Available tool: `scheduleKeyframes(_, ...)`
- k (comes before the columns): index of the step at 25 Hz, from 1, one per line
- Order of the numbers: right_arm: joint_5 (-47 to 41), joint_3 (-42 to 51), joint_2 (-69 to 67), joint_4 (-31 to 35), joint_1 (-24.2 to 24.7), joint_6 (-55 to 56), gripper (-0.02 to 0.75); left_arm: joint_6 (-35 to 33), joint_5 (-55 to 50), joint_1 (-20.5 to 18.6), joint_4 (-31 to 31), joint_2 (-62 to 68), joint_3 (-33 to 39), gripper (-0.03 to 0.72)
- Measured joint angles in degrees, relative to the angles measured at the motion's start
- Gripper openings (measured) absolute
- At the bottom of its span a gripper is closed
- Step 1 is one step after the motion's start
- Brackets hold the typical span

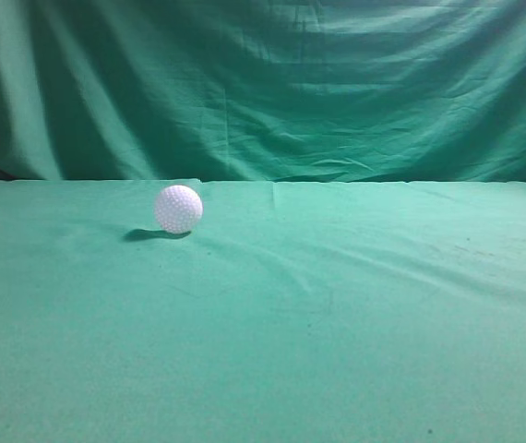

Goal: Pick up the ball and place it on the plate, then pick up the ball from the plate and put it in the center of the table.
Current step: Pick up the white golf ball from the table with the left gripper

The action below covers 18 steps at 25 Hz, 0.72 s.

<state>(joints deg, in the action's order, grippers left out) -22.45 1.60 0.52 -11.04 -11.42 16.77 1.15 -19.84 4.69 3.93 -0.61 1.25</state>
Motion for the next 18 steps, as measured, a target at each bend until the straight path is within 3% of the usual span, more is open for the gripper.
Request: scheduleKeyframes(18, 0.0, 0.0, 0.0, 0.0, 0.0, 0.0, 0.048, 0.11, 0.0, 0.0, 0.0, 0.0, 0.0, 0.051)
